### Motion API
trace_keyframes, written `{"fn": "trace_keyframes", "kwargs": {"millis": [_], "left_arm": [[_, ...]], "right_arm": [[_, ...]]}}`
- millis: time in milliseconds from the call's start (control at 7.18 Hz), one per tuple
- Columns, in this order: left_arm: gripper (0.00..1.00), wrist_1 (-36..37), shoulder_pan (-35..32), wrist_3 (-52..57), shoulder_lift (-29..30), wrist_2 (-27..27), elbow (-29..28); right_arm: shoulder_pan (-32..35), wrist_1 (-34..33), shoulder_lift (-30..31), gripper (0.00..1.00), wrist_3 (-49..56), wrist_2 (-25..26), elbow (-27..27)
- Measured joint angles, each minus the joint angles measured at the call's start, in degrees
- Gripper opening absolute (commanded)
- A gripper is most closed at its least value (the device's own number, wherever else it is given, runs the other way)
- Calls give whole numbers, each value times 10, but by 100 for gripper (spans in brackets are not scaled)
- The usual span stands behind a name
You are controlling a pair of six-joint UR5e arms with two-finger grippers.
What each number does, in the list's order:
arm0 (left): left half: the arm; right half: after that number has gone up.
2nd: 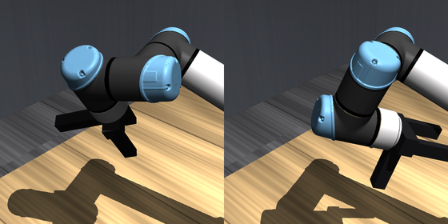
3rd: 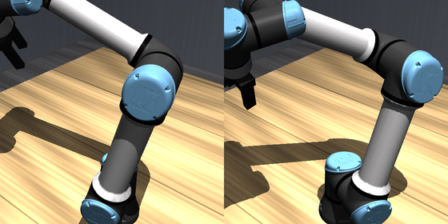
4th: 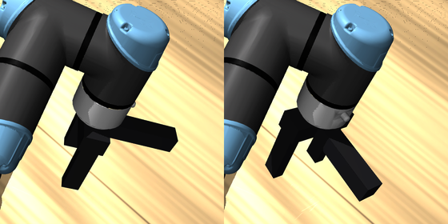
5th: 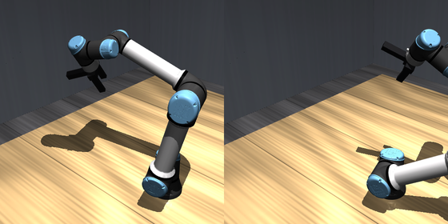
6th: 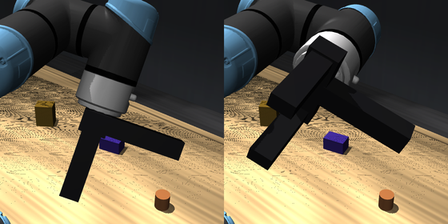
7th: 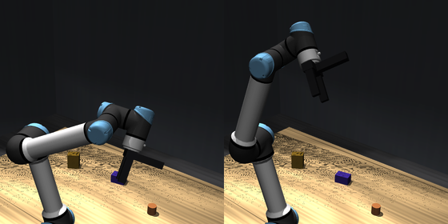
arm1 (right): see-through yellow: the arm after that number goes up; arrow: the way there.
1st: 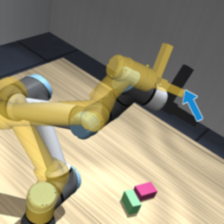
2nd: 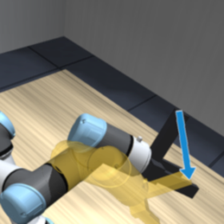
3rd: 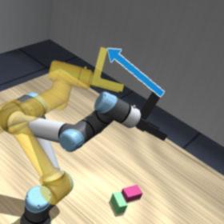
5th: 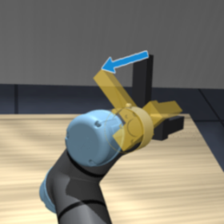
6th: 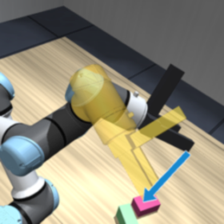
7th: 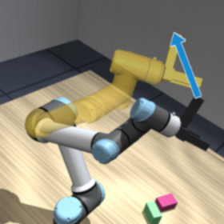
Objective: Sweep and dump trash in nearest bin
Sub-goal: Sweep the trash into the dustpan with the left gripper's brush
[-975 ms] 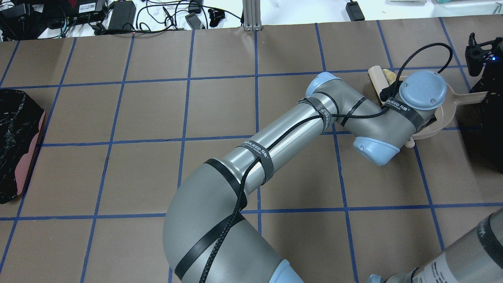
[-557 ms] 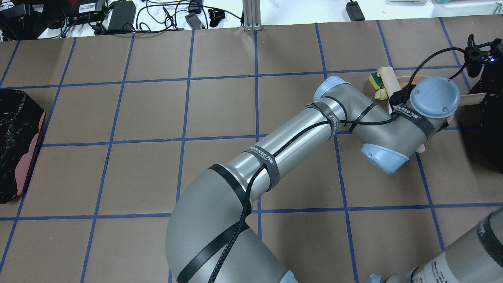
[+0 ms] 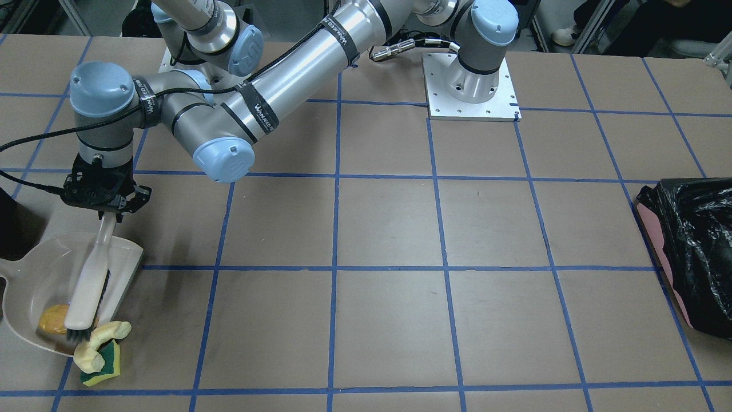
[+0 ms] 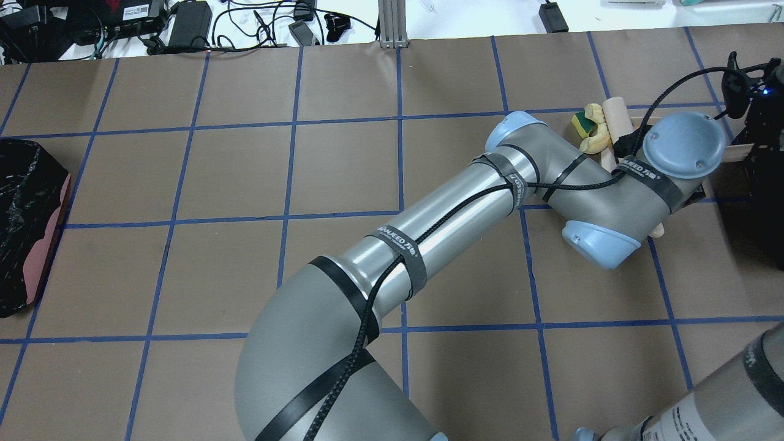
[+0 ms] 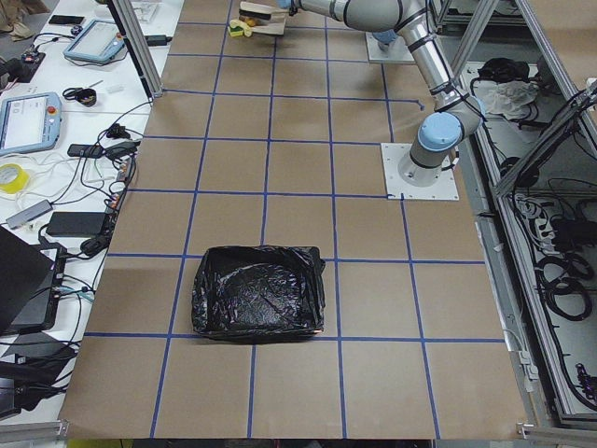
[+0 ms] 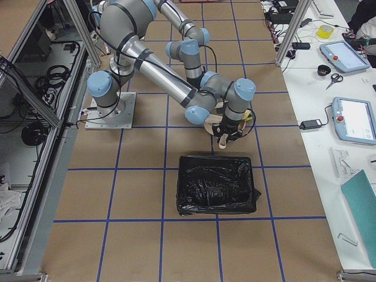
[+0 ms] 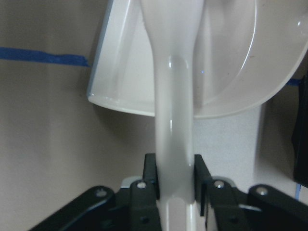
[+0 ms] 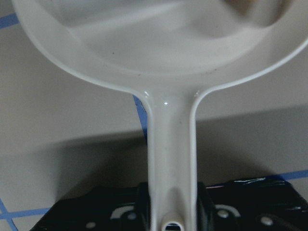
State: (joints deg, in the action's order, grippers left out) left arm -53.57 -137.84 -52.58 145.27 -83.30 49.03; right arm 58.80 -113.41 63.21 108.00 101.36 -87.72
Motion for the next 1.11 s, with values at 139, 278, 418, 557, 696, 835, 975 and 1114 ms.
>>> {"fn": "trace_keyframes", "kwargs": {"millis": [139,278,418,557,696,835,975,1114], "left_arm": [[0,-1,22,10,-5,1,8],[0,-1,44,11,-4,2,11],[0,-1,64,12,-1,4,9],[0,0,77,-2,2,11,6],[0,2,83,-27,10,17,0],[0,4,85,-48,24,20,-15],[0,5,86,-62,41,21,-36],[0,7,86,-67,57,20,-52]], "right_arm": [[0,-3,-5,0,1,-2,5],[0,-8,-12,0,3,-2,12],[0,-13,-18,0,9,-3,19],[0,-14,-20,0,23,-4,24],[0,-16,-21,0,37,-9,28],[1,-20,-22,0,49,-18,30],[1,-26,-24,0,58,-23,30],[1,-34,-28,0,63,-27,31]]}}
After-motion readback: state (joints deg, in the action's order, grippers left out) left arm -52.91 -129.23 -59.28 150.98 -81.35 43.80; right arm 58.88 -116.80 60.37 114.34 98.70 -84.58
